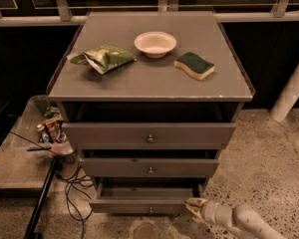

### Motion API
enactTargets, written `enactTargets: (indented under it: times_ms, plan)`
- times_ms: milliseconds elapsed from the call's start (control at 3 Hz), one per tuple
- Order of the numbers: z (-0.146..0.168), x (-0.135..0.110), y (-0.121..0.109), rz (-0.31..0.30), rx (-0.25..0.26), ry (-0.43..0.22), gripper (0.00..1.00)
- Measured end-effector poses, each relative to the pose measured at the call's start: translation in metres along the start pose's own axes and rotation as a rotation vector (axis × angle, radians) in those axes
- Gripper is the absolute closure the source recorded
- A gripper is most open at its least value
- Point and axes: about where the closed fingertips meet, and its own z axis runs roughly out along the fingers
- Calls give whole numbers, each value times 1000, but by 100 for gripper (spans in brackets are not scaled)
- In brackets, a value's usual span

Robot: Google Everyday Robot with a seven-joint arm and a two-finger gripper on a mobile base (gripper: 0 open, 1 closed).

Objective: Open bottom drawer

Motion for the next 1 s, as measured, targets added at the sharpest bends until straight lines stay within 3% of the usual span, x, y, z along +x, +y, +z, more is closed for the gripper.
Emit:
enactTargets:
  times_ms: [333, 667, 1000]
  plan:
    - [0, 0, 0, 0, 0, 0, 11]
    - [0, 0, 0, 0, 0, 0, 0]
    - [0, 0, 0, 0, 0, 0, 0]
